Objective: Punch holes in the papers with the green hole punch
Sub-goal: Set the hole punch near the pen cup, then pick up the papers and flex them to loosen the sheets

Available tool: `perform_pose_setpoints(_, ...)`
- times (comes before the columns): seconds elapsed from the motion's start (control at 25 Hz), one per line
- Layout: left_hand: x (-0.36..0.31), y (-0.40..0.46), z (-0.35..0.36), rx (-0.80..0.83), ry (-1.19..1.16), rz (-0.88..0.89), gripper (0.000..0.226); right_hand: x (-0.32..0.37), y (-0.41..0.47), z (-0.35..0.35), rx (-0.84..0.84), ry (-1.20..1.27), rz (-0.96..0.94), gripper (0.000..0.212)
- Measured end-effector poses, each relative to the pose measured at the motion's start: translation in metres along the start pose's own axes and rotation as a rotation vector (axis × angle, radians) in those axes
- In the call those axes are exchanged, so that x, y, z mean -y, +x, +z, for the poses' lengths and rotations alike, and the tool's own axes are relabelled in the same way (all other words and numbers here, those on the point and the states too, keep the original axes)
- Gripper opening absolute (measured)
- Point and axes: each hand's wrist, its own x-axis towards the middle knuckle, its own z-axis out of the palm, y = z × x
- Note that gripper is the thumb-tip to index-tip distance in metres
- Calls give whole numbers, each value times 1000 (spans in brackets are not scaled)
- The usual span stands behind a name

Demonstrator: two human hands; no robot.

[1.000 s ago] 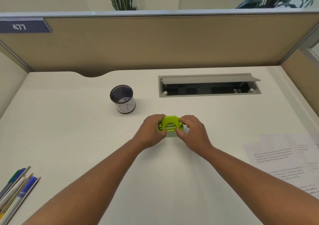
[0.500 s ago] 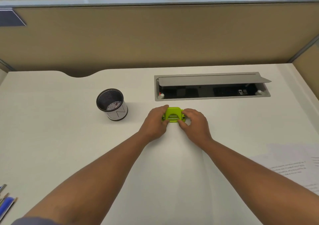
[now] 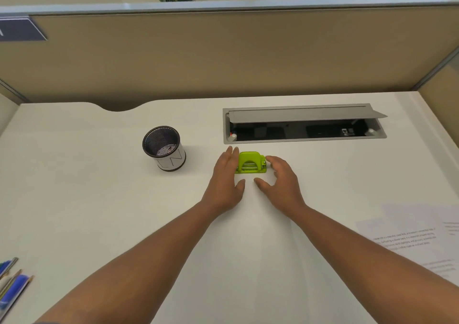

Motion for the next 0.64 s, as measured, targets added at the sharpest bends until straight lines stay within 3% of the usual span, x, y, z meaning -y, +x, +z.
perform_pose_setpoints(0.36,-51,-95,26,136,85,90,77,11,-97,-54,-25,36,125,57)
perform_pose_setpoints(0.64,-116,-141,101,365,54,217,71,-47,-186,-139,-120,-67,299,44)
